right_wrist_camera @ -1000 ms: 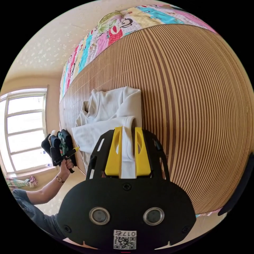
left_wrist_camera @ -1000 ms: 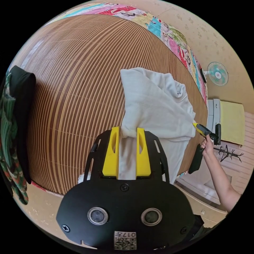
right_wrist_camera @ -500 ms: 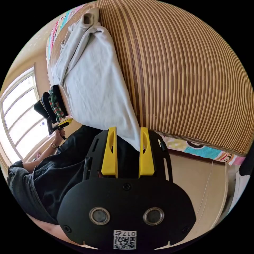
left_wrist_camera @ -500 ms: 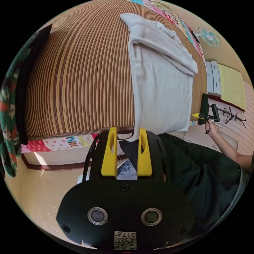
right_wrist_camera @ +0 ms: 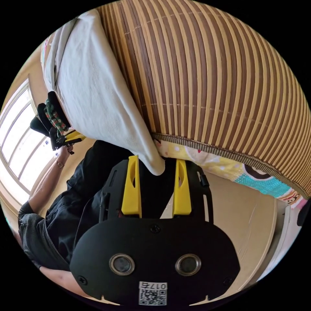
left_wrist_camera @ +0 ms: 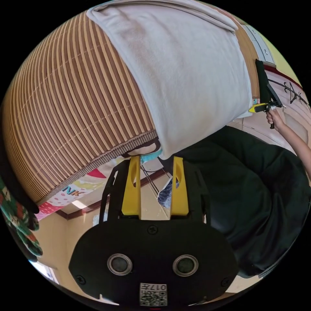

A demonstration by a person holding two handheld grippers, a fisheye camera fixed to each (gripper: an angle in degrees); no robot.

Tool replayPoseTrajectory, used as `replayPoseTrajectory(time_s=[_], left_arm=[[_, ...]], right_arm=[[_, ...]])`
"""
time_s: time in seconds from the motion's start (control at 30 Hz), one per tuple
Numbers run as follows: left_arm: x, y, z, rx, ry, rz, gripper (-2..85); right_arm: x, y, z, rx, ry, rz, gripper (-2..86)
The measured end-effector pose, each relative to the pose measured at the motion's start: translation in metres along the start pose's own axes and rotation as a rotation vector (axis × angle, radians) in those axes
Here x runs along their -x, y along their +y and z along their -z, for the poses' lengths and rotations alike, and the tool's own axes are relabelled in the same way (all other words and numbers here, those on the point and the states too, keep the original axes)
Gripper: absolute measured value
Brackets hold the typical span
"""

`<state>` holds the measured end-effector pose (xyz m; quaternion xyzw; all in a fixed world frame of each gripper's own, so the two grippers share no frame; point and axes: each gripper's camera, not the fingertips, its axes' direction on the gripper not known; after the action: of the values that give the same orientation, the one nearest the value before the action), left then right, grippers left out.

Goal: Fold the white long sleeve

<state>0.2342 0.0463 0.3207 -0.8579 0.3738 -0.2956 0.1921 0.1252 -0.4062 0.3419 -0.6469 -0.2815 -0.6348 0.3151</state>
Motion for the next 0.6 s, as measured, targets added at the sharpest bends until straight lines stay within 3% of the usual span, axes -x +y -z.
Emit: replayPoseTrajectory(time_s=[0.13, 0.37, 0.47, 0.6], left_arm=[[0.012, 0.012, -0.007, 0.062, 0.097, -0.007, 13.3], [0.029, 0.01, -0.033, 0.054, 0.114, 0.069, 12.0], [0.042, 0.008, -0.032, 0.047, 0.13, 0.106, 7.1], [0.062, 0.031, -0.008, 0.009, 0.355, 0.023, 2.8]], right_arm=[[-0.009, 0.004, 0.001, 0.048, 0.014, 0.033, 11.4], [-0.028, 0.034, 0.022, 0.014, -0.158, 0.13, 3.8], [-0.04, 0.053, 0.037, 0.01, -0.278, 0.184, 3.1], [-0.056, 0.084, 0.067, -0.035, -0.455, 0.254, 2.7]])
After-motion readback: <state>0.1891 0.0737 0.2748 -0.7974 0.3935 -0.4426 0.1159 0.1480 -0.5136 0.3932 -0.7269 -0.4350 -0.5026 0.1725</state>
